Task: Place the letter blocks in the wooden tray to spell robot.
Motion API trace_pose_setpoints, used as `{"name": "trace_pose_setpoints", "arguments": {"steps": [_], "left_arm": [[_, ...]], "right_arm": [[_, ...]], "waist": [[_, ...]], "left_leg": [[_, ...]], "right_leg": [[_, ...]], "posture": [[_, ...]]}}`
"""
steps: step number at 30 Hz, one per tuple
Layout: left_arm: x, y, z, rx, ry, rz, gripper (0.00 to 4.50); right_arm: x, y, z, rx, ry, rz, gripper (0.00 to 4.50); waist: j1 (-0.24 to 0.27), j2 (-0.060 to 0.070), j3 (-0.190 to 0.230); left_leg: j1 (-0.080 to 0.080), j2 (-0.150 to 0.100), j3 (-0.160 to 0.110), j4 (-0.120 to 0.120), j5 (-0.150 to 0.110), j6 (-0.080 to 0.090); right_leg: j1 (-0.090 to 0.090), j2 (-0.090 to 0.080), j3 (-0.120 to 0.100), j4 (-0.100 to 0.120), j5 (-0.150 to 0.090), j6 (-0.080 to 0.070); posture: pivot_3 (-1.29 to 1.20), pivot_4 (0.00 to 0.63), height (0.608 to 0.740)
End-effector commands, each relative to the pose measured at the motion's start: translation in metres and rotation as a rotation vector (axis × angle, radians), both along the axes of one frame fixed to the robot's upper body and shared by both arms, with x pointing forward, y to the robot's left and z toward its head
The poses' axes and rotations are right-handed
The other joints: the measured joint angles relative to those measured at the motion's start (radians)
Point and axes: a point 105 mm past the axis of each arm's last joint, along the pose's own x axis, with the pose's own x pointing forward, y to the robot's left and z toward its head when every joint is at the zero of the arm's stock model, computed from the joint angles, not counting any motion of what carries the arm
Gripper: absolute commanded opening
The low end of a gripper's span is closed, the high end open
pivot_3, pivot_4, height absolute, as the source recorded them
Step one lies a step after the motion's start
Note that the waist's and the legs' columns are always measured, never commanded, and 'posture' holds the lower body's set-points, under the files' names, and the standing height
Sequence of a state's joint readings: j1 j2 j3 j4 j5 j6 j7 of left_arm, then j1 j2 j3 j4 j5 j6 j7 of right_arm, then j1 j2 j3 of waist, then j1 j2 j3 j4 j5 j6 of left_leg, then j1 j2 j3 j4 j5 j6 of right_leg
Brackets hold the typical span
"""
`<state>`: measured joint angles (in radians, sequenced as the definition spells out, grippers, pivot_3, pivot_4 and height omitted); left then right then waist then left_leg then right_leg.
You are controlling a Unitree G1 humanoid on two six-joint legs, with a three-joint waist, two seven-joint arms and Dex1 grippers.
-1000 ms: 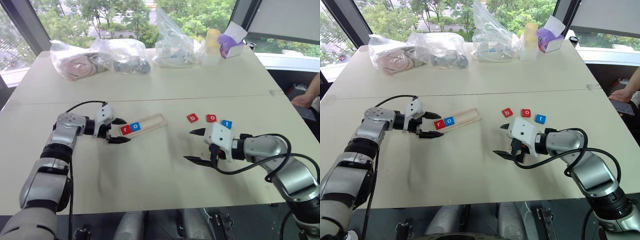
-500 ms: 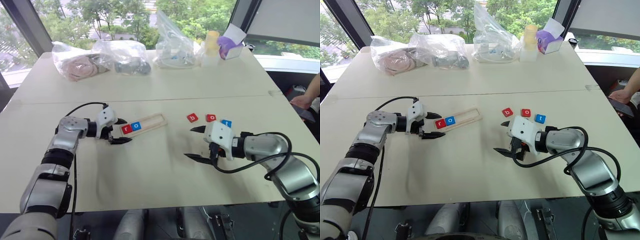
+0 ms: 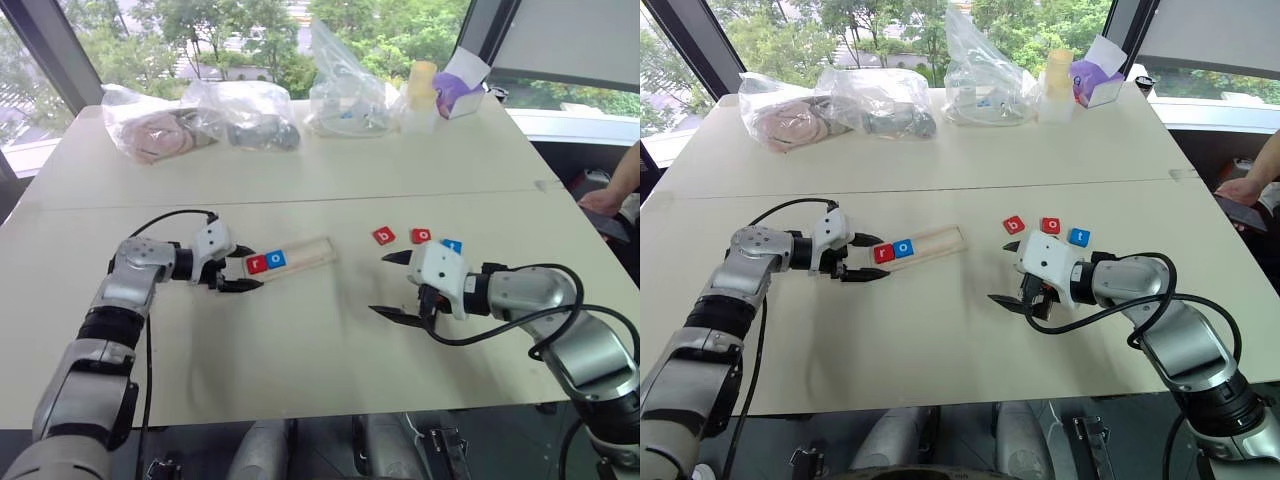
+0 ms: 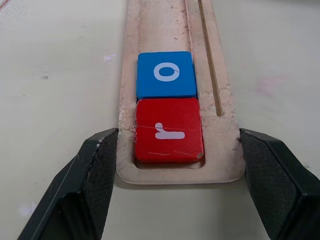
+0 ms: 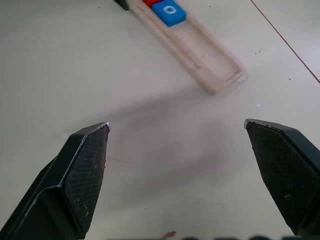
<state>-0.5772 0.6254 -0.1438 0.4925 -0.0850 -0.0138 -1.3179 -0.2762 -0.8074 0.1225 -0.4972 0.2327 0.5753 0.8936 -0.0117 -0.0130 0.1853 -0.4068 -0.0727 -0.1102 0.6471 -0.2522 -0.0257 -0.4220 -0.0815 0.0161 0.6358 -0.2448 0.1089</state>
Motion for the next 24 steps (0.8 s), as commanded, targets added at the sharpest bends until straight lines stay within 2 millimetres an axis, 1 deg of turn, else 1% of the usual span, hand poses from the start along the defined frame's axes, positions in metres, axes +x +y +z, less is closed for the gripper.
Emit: {"name": "trace_pose_setpoints", "arguments": {"steps": [1,6,10,13,15,19,22,24], "left_arm": [[-0.026,-0.018,-0.014,0.029,0.065,-0.124,3.13],[-0.056,-0.034,-0.011,0.017,0.074,-0.205,3.13],[-0.070,-0.037,-0.010,0.008,0.090,-0.214,3.13],[-0.078,-0.036,-0.014,0.015,0.092,-0.212,3.13],[-0.080,-0.034,-0.017,0.025,0.081,-0.197,3.13],[-0.076,-0.033,-0.019,0.030,0.045,-0.160,3.13],[-0.076,-0.032,-0.021,0.019,0.056,-0.140,3.13],[-0.077,-0.031,-0.023,0.015,0.065,-0.126,4.19]], "right_arm": [[0.002,-0.002,0.011,-0.013,-0.055,0.007,4.50],[0.004,-0.005,0.012,-0.023,-0.062,0.000,4.50],[0.005,-0.005,0.012,-0.026,-0.062,0.002,4.50],[0.005,-0.004,0.011,-0.027,-0.060,0.008,4.50],[0.005,-0.003,0.011,-0.027,-0.061,0.012,4.50],[0.007,-0.003,0.011,-0.027,-0.063,0.017,4.50],[0.008,-0.001,0.011,-0.025,-0.064,0.022,4.50],[0.009,0.000,0.011,-0.013,-0.063,0.022,4.50]], "waist": [[0.002,0.000,0.000],[0.002,0.000,0.000],[0.001,0.000,0.000],[0.000,0.000,0.000],[0.001,0.000,0.000],[0.001,0.000,0.000],[0.001,0.000,0.000],[0.001,0.001,0.000]], "left_leg": [[0.000,0.000,0.000,0.000,0.000,0.000],[0.000,0.000,0.000,0.000,0.000,0.000],[0.000,0.000,0.000,0.000,0.000,0.000],[0.000,0.000,0.000,0.000,0.000,0.000],[0.000,0.001,0.000,0.000,0.000,0.000],[0.000,0.001,0.000,0.000,0.000,0.000],[0.000,0.001,0.000,0.000,0.000,0.000],[0.000,0.001,0.000,0.000,0.000,0.000]], "right_leg": [[0.000,0.000,0.000,0.000,0.000,0.000],[0.000,0.000,0.000,0.000,0.000,0.000],[0.000,0.000,0.001,0.000,0.000,0.000],[0.000,-0.001,0.001,0.000,0.000,0.000],[0.000,-0.001,0.001,0.000,0.000,0.000],[0.000,-0.001,0.001,0.000,0.000,-0.001],[0.000,-0.001,0.001,0.000,0.001,-0.001],[0.000,0.000,0.001,0.000,0.001,-0.001]], "posture": [[0.00,0.150,0.740],[0.00,0.150,0.740],[0.00,0.150,0.740],[0.00,0.150,0.740],[0.00,0.150,0.740],[0.00,0.150,0.740],[0.00,0.150,0.740],[0.00,0.150,0.740]]}}
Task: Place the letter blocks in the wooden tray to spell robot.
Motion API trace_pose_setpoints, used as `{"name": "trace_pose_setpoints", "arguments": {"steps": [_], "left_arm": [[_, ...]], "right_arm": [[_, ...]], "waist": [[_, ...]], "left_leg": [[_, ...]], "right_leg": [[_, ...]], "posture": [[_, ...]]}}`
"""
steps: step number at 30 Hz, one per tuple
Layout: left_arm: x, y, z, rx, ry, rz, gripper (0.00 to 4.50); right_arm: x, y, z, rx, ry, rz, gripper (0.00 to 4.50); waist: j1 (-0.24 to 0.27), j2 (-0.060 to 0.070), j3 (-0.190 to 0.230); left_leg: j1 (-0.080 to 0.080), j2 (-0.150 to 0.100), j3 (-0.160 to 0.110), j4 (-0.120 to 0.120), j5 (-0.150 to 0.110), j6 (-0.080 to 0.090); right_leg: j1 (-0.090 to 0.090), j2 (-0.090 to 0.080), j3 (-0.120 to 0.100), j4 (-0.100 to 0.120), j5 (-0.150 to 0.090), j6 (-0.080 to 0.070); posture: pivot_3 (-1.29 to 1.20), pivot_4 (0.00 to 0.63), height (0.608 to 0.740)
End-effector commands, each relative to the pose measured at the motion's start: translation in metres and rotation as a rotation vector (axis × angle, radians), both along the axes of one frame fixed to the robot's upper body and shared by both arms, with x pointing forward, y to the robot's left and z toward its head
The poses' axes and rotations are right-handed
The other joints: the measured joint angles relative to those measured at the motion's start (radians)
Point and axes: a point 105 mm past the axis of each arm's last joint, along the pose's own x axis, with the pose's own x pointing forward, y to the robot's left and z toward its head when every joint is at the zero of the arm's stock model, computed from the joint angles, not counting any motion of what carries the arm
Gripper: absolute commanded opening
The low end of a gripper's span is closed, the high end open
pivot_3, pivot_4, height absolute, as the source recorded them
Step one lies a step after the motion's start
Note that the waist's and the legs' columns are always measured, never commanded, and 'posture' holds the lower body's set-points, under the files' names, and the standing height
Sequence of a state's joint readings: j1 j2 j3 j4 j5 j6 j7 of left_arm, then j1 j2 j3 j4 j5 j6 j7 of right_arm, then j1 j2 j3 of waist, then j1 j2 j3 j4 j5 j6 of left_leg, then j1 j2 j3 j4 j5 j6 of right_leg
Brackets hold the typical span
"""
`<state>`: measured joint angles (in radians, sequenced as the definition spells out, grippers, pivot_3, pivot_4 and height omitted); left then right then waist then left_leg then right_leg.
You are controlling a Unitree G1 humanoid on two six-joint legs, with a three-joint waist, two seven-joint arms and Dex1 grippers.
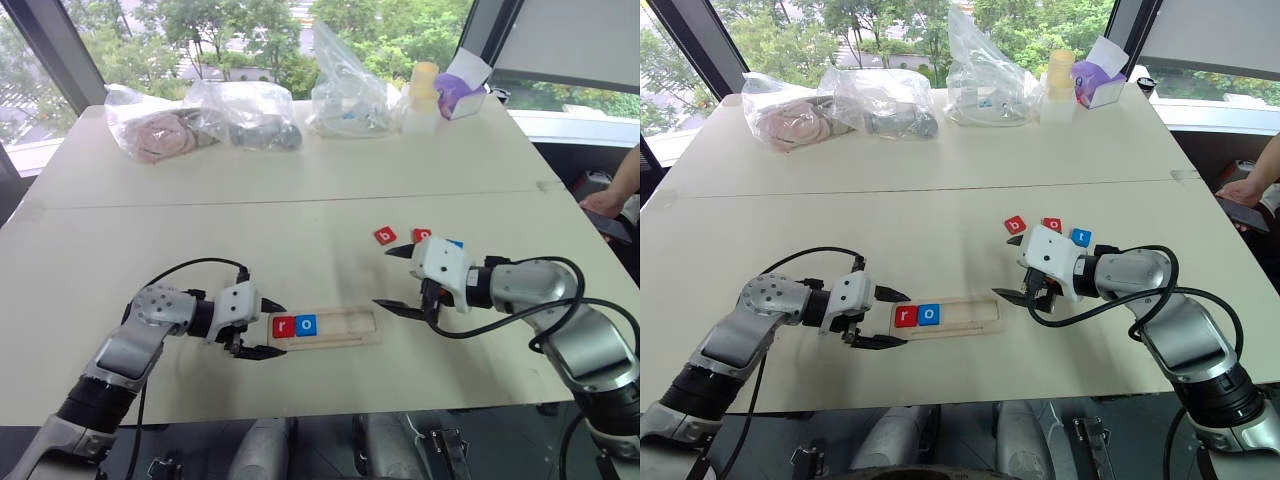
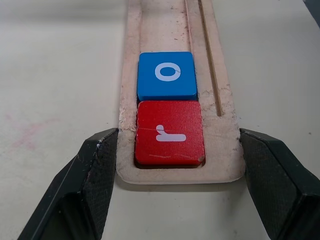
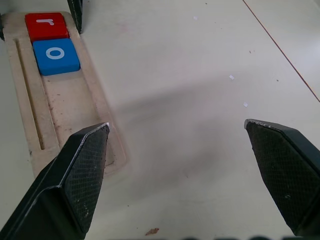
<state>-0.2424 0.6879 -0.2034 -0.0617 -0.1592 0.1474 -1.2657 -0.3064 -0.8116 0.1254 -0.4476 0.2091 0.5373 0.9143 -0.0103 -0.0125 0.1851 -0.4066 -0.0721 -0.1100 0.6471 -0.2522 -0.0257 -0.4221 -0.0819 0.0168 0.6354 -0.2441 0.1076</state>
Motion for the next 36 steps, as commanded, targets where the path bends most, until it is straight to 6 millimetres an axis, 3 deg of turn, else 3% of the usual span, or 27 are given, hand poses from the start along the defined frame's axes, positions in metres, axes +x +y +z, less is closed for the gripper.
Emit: {"name": "trace_pose_setpoints", "arguments": {"steps": [1,4,11,16,20,23,28,36], "left_arm": [[-0.002,0.005,-0.009,0.018,0.030,0.043,4.47],[-0.002,0.009,-0.012,0.005,0.062,0.083,4.47],[-0.003,0.038,-0.014,0.051,0.049,0.130,4.47],[0.004,0.062,0.001,0.056,0.006,0.196,4.47],[0.012,0.077,0.027,-0.013,-0.009,0.277,4.47],[0.018,0.072,0.047,-0.150,0.012,0.328,4.47],[0.004,0.053,0.073,-0.315,0.062,0.309,4.47],[-0.010,0.036,0.089,-0.335,0.055,0.267,4.47]], "right_arm": [[0.002,0.005,0.009,0.023,-0.037,0.019,4.50],[0.007,0.009,0.015,0.122,-0.013,-0.021,4.50],[0.045,0.002,0.007,0.225,0.007,-0.303,4.50],[0.066,0.002,0.001,0.254,0.012,-0.445,4.50],[0.089,-0.001,-0.008,0.293,0.056,-0.611,4.50],[0.098,-0.001,-0.009,0.325,0.086,-0.657,4.50],[0.110,-0.002,-0.015,0.335,0.103,-0.711,4.50],[0.117,-0.005,-0.026,0.319,0.144,-0.745,4.50]], "waist": [[0.000,0.000,0.000],[0.000,0.000,0.000],[-0.007,0.001,-0.001],[-0.008,0.002,-0.001],[-0.009,0.003,-0.001],[-0.005,0.003,-0.001],[-0.007,0.003,-0.001],[-0.010,0.003,-0.001]], "left_leg": [[0.000,0.000,0.000,0.000,0.000,0.000],[0.000,0.000,0.000,0.000,0.000,0.000],[0.003,0.002,0.000,-0.001,0.000,-0.001],[0.002,0.002,0.001,-0.002,0.001,-0.002],[0.002,0.002,0.001,-0.001,0.001,-0.002],[0.002,0.001,0.001,-0.001,0.001,-0.002],[0.000,0.000,0.001,-0.001,0.001,-0.002],[0.001,0.001,0.002,-0.001,0.002,-0.003]], "right_leg": [[0.000,0.000,0.000,0.000,0.000,0.000],[0.000,0.000,0.000,0.000,0.000,-0.001],[0.001,0.001,0.001,0.000,0.001,-0.002],[-0.002,0.002,0.002,0.002,0.002,-0.004],[-0.003,0.002,0.003,0.004,0.002,-0.004],[-0.004,0.003,0.003,0.006,0.002,-0.003],[-0.005,0.002,0.003,0.006,0.002,-0.003],[-0.006,0.003,0.004,0.010,0.002,-0.004]], "posture": [[0.00,0.150,0.740],[0.00,0.150,0.740],[0.00,0.150,0.740],[0.00,0.150,0.740],[0.00,0.150,0.740],[0.00,0.150,0.740],[0.00,0.150,0.740],[0.00,0.150,0.740]]}}
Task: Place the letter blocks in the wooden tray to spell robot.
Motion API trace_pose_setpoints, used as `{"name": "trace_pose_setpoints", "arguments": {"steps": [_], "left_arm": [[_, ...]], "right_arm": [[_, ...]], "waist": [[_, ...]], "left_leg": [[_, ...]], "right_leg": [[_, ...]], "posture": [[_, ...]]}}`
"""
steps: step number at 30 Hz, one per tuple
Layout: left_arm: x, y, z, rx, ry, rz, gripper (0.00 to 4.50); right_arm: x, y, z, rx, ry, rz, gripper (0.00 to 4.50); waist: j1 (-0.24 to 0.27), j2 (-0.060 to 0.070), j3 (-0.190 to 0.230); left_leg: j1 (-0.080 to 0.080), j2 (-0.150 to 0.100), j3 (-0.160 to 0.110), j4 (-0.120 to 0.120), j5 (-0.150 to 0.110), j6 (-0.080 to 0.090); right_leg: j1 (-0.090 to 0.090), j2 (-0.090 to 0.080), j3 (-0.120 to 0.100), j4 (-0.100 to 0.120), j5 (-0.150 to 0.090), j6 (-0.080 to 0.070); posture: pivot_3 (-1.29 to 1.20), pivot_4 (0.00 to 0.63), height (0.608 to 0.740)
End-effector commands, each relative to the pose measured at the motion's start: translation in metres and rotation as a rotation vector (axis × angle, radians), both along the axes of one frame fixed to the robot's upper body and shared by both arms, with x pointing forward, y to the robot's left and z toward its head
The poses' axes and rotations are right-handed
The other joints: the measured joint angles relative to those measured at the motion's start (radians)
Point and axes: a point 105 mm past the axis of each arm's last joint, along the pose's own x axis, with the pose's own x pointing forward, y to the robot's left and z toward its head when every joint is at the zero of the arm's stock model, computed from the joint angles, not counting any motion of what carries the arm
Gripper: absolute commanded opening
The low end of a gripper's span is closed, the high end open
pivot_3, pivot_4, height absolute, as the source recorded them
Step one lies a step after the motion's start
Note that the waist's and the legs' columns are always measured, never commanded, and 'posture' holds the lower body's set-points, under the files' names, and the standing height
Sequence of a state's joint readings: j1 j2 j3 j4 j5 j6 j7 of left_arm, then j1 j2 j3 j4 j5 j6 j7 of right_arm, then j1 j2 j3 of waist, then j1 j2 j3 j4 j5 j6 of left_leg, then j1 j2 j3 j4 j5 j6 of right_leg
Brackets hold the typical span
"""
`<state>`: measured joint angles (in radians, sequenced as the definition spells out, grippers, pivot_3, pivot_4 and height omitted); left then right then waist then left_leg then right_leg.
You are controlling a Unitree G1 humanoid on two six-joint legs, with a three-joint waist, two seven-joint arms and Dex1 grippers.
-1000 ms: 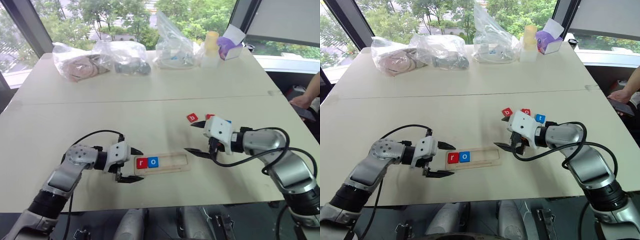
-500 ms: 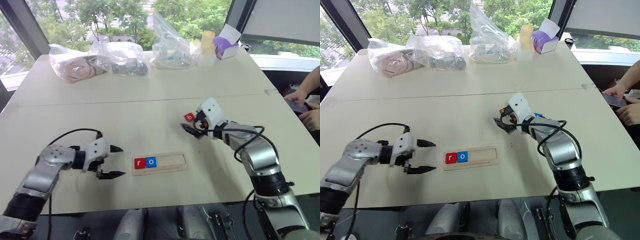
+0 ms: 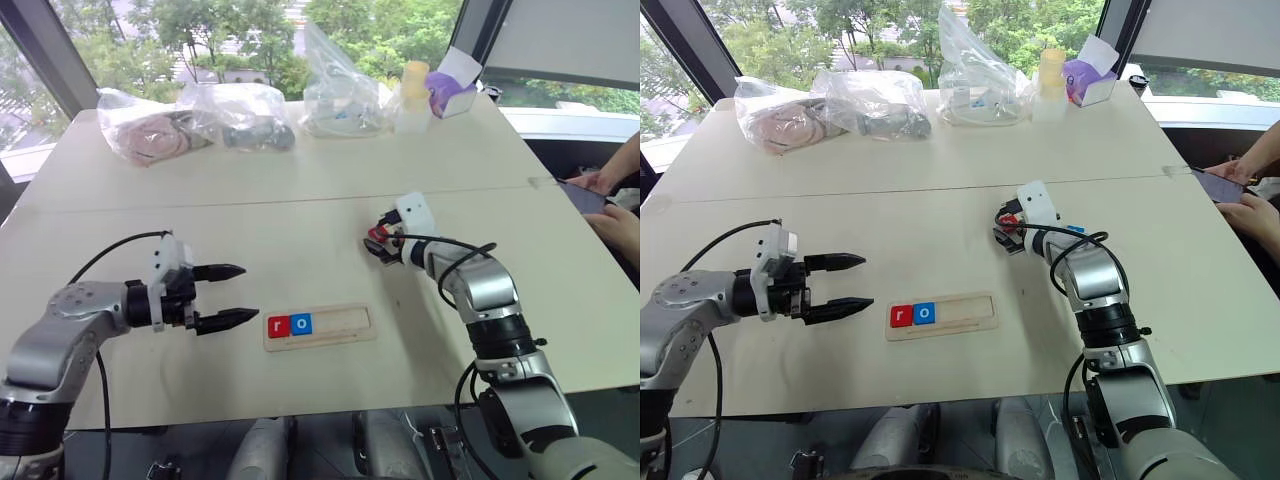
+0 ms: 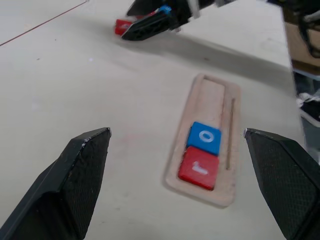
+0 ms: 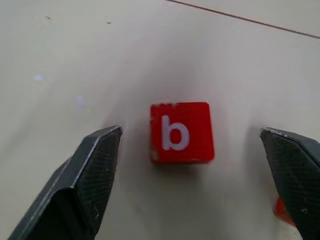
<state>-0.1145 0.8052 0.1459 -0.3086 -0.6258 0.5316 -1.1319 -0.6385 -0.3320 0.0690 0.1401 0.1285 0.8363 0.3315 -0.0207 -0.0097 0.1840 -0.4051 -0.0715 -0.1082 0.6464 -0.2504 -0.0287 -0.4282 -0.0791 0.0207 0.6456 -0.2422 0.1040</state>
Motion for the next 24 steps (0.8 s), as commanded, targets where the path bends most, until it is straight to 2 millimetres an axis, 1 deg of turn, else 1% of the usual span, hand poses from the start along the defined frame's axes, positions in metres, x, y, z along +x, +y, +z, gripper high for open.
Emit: {"name": "trace_pose_setpoints", "arguments": {"steps": [1,6,8,10,11,12,13,14,17,19,21,22,24], "left_arm": [[-0.001,-0.003,0.017,-0.004,-0.055,0.001,4.47],[0.003,-0.006,0.021,-0.010,-0.070,0.009,4.47],[0.004,-0.007,0.022,-0.008,-0.072,0.011,4.50],[0.005,-0.008,0.022,-0.004,-0.079,0.013,4.50],[0.006,-0.008,0.022,-0.002,-0.080,0.015,4.50],[0.007,-0.008,0.022,-0.001,-0.080,0.017,4.50],[0.008,-0.008,0.022,-0.002,-0.080,0.019,4.50],[0.010,-0.008,0.022,-0.003,-0.079,0.022,4.50],[0.012,-0.009,0.021,-0.006,-0.076,0.020,4.50],[0.010,-0.011,0.017,-0.003,-0.067,0.008,4.50],[0.009,-0.013,0.014,-0.005,-0.058,-0.001,4.50],[0.009,-0.013,0.013,-0.006,-0.053,-0.004,4.50],[0.009,-0.013,0.011,-0.008,-0.049,-0.007,4.50]], "right_arm": [[0.004,0.004,0.010,0.010,-0.035,0.013,4.50],[0.006,0.010,0.007,0.012,-0.025,0.031,4.50],[0.005,0.015,0.005,-0.001,-0.020,0.050,3.95],[0.002,0.018,0.003,-0.014,-0.014,0.060,3.16],[0.001,0.019,0.003,-0.023,-0.015,0.064,2.59],[0.000,0.019,0.002,-0.029,-0.016,0.067,2.12],[-0.002,0.019,0.001,-0.038,-0.012,0.067,1.49],[-0.004,0.018,0.001,-0.056,-0.018,0.068,1.15],[-0.009,0.011,0.009,-0.090,-0.060,0.040,1.17],[-0.020,0.001,0.021,-0.082,-0.081,0.018,1.17],[-0.045,-0.010,0.026,-0.062,-0.040,-0.009,1.17],[-0.060,-0.014,0.024,-0.051,-0.008,-0.019,1.17],[-0.083,-0.018,0.017,-0.043,0.053,-0.034,1.17]], "waist": [[0.001,0.000,0.000],[0.001,0.000,0.000],[-0.001,0.000,0.000],[-0.001,0.000,0.000],[-0.001,0.000,0.000],[0.000,0.000,0.000],[0.000,0.000,0.000],[0.000,0.000,0.000],[0.003,0.000,0.000],[0.006,0.000,0.000],[0.010,0.000,0.000],[0.010,0.000,0.000],[0.010,0.000,0.000]], "left_leg": [[0.000,0.000,0.000,0.000,0.000,0.000],[0.000,0.000,0.001,0.000,0.000,0.000],[0.000,0.000,0.000,0.000,0.000,0.000],[0.001,0.000,0.000,0.000,0.000,0.000],[0.001,0.000,0.001,0.000,0.000,0.000],[0.001,0.000,0.001,0.000,0.000,0.000],[0.001,0.000,0.001,0.000,0.000,0.000],[0.001,0.000,0.001,0.000,0.000,0.000],[0.001,0.000,0.001,0.000,0.000,0.000],[0.000,0.000,0.001,0.000,0.000,0.000],[0.000,0.000,0.000,0.000,0.000,0.000],[-0.001,0.000,0.000,0.000,0.000,0.000],[-0.001,0.000,0.000,0.000,0.000,0.000]], "right_leg": [[0.000,0.000,0.000,0.000,0.000,0.000],[0.000,0.000,0.000,0.000,0.000,0.000],[0.000,0.001,0.000,0.000,0.000,0.000],[0.000,0.001,0.000,0.001,0.000,0.000],[0.000,0.001,0.000,0.001,0.000,0.000],[0.000,0.001,0.000,0.001,0.000,0.000],[0.000,0.001,0.000,0.001,0.000,0.000],[0.000,0.001,0.000,0.001,0.000,0.000],[0.000,0.001,0.000,0.000,0.000,0.000],[0.000,0.001,0.000,0.000,0.000,0.000],[0.000,0.000,0.000,0.000,0.000,0.000],[0.000,0.000,0.000,-0.001,0.000,0.000],[0.000,0.000,0.000,-0.001,0.000,0.000]], "posture": [[0.00,0.150,0.740],[0.00,0.150,0.740],[0.00,0.150,0.740],[0.00,0.150,0.740],[0.00,0.150,0.740],[0.00,0.150,0.740],[0.00,0.150,0.740],[0.00,0.150,0.740],[0.00,0.150,0.740],[0.00,0.150,0.740],[0.00,0.150,0.740],[0.00,0.150,0.740],[0.00,0.150,0.740]]}}
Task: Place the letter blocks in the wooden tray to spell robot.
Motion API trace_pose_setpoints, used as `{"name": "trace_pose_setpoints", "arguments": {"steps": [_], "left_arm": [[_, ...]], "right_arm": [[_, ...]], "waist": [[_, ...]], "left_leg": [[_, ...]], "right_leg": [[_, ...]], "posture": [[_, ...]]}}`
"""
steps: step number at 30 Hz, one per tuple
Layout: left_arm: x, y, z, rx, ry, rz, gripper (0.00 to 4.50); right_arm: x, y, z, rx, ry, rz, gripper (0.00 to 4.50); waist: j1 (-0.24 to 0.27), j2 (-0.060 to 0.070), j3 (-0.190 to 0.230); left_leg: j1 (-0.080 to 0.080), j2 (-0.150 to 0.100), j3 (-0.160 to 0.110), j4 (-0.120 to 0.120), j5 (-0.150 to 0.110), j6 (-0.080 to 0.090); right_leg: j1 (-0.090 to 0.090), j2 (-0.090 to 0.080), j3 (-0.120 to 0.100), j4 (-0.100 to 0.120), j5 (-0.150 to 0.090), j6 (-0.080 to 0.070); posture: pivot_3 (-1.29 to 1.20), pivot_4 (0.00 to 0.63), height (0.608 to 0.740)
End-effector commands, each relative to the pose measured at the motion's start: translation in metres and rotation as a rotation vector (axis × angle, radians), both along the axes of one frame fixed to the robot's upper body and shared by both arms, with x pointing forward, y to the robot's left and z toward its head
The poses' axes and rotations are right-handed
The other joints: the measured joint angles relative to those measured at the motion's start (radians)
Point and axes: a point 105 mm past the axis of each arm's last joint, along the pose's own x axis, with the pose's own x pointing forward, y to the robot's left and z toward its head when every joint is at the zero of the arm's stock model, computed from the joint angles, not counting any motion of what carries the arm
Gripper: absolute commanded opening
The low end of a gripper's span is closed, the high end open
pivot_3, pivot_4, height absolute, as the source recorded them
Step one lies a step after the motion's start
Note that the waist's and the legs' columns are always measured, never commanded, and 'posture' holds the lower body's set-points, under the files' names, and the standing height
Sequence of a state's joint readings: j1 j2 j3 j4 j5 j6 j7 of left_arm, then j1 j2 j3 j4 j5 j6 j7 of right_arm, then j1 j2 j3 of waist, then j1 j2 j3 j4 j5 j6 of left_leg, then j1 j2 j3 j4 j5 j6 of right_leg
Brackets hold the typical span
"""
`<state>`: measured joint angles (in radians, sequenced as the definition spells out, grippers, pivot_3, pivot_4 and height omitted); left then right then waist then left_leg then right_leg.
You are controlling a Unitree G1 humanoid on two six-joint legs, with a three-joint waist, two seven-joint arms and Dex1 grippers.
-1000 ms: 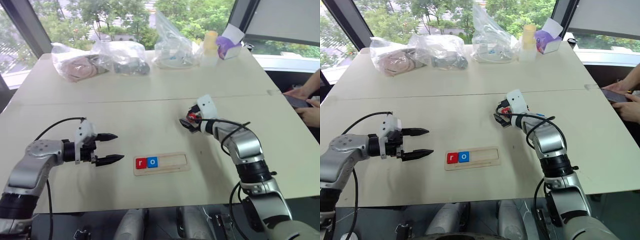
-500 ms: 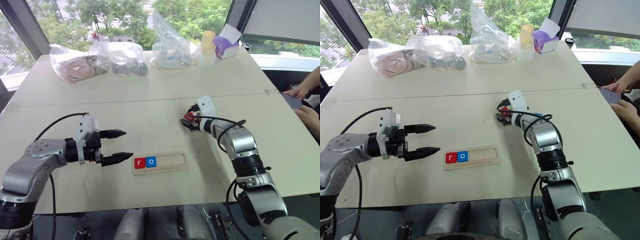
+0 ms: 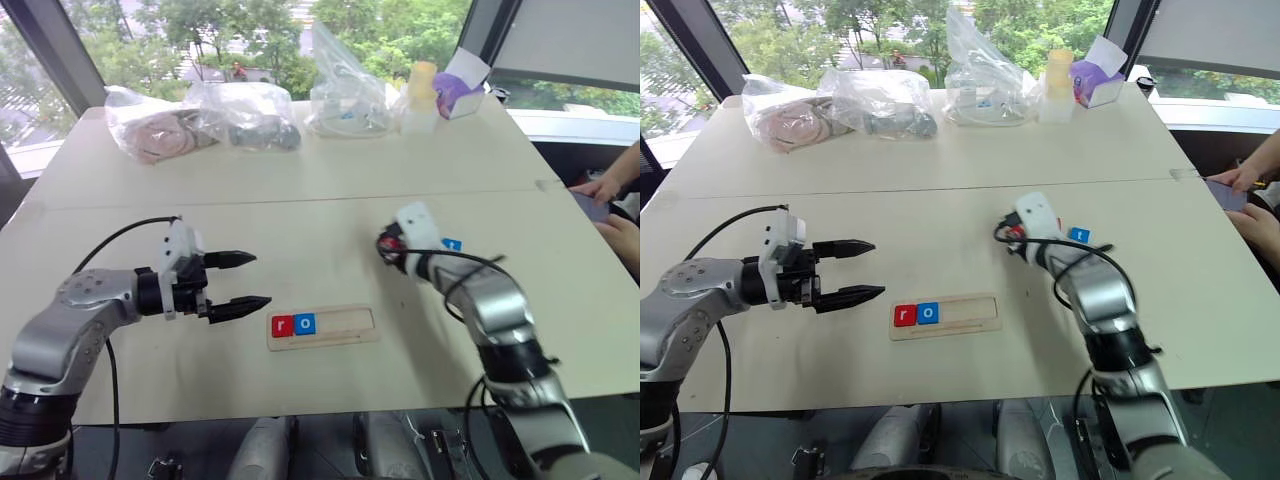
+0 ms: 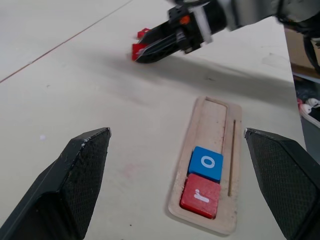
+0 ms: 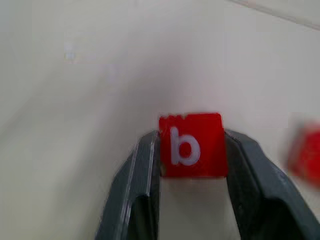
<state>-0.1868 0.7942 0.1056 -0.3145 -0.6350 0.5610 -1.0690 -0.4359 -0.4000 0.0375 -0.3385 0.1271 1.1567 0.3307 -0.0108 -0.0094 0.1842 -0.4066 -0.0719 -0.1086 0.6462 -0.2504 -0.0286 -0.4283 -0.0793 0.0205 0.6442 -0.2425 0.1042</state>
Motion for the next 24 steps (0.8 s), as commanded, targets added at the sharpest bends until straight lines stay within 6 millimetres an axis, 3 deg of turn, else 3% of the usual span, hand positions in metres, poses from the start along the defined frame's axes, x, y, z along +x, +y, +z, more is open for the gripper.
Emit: {"name": "trace_pose_setpoints", "arguments": {"steps": [1,4,7,14,18,20,24], "left_arm": [[-0.001,-0.002,0.001,-0.004,-0.020,-0.020,4.50],[0.000,-0.004,-0.001,-0.009,-0.014,-0.031,4.50],[0.001,-0.007,-0.001,-0.012,-0.014,-0.042,4.50],[0.005,-0.012,-0.001,-0.012,-0.025,-0.057,4.50],[0.005,-0.011,0.000,-0.007,-0.028,-0.056,4.50],[0.003,-0.012,0.001,0.000,-0.030,-0.064,4.50],[-0.001,-0.015,-0.002,0.033,-0.042,-0.105,4.50]], "right_arm": [[-0.039,-0.006,0.007,0.026,0.046,-0.029,1.17],[-0.066,-0.010,-0.004,0.049,0.131,-0.074,1.17],[-0.079,-0.013,-0.012,0.097,0.168,-0.119,1.17],[-0.082,-0.016,-0.020,0.174,0.185,-0.198,1.17],[-0.084,-0.009,-0.013,0.181,0.181,-0.093,3.20],[-0.083,-0.008,0.002,0.078,0.141,0.042,4.33],[-0.083,-0.013,0.026,-0.152,0.045,0.388,4.48]], "waist": [[-0.002,0.000,0.000],[-0.007,0.000,0.000],[-0.006,0.000,0.000],[-0.003,0.000,0.000],[-0.003,0.000,0.000],[-0.003,0.001,0.000],[-0.002,0.000,0.001]], "left_leg": [[0.000,0.000,0.000,0.000,0.000,0.000],[0.001,0.001,0.000,0.000,0.000,0.000],[0.001,0.002,0.000,0.000,0.000,0.000],[0.002,0.001,0.000,0.001,0.000,0.000],[0.002,0.001,0.000,0.001,0.000,0.000],[0.002,0.001,0.000,0.001,0.000,0.000],[0.001,0.000,0.001,0.001,0.000,0.000]], "right_leg": [[0.000,0.000,0.000,0.000,0.000,0.000],[0.000,0.000,0.000,0.001,0.000,0.000],[0.000,0.000,0.000,0.001,0.000,0.000],[0.001,0.000,0.000,0.001,0.000,0.000],[0.001,0.000,-0.001,0.001,0.000,0.000],[0.002,0.000,-0.001,0.000,0.000,0.000],[0.003,-0.001,-0.002,-0.002,-0.001,0.001]], "posture": [[0.00,0.150,0.740],[0.00,0.150,0.740],[0.00,0.150,0.740],[0.00,0.150,0.740],[0.00,0.150,0.740],[0.00,0.150,0.740],[0.00,0.150,0.740]]}}
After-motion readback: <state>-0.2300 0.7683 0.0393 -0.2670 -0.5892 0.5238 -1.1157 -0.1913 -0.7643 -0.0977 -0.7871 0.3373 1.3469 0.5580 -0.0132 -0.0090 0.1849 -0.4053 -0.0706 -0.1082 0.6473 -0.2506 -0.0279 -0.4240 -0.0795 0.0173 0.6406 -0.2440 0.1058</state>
